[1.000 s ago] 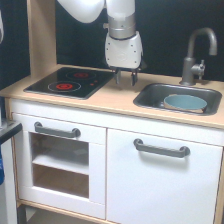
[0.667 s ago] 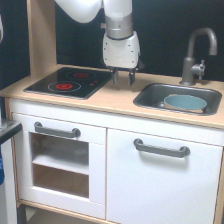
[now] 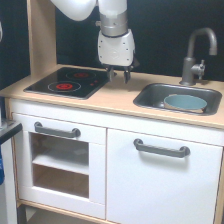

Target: Place the pot in the sink

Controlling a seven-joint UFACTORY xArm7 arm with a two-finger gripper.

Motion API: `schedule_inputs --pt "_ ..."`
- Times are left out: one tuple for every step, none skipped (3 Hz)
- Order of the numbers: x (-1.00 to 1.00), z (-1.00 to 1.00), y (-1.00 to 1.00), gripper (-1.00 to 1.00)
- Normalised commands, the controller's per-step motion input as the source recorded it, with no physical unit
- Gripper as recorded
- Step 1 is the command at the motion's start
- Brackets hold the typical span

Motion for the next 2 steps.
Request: schedule_inputs --pt "-0.45 0.54 -0.2 1.0" --pt "-0.43 0.62 -0.2 1.0"
